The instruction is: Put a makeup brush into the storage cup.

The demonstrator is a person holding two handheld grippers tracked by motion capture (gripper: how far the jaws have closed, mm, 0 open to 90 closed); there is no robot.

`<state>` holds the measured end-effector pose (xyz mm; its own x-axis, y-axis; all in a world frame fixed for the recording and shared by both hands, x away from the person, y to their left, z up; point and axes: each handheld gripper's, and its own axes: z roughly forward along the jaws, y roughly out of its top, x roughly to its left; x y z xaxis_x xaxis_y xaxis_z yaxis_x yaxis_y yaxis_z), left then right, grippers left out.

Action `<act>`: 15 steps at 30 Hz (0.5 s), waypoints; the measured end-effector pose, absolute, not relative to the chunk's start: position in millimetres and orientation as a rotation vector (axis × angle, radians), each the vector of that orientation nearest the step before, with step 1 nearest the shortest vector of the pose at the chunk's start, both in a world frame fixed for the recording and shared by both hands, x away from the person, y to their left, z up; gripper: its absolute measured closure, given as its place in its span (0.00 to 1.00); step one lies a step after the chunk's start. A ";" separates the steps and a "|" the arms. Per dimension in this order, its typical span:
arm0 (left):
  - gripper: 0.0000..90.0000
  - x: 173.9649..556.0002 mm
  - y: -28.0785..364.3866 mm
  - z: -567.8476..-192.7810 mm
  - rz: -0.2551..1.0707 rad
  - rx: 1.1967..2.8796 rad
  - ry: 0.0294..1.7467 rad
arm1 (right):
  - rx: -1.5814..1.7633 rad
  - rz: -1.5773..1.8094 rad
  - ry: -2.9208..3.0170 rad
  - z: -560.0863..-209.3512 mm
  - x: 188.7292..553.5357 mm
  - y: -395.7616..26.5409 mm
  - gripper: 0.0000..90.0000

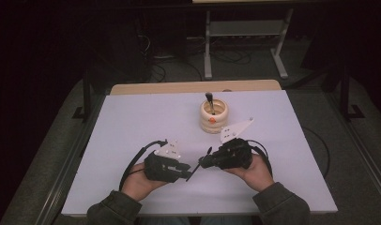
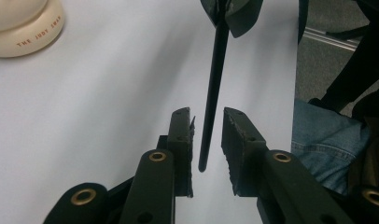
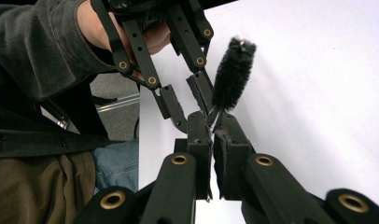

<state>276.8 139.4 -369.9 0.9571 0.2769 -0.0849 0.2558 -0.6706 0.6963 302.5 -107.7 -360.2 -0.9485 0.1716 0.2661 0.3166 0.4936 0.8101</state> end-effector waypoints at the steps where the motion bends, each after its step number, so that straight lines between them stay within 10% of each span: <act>1: 0.80 276.6 139.3 -369.9 0.034 2.336 0.373 | -0.431 -1.441 -2.586 -360.1 302.5 -108.1 0.94; 15: 0.80 276.9 142.0 -368.7 0.038 2.333 0.378 | -0.458 -1.390 -2.619 -359.2 303.9 -111.8 0.94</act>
<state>276.9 142.0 -368.7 0.9558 0.2813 -0.0849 0.2587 -0.6686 0.6972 303.9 -111.8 -359.2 -0.9437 0.1995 0.2640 0.3304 0.5264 0.7834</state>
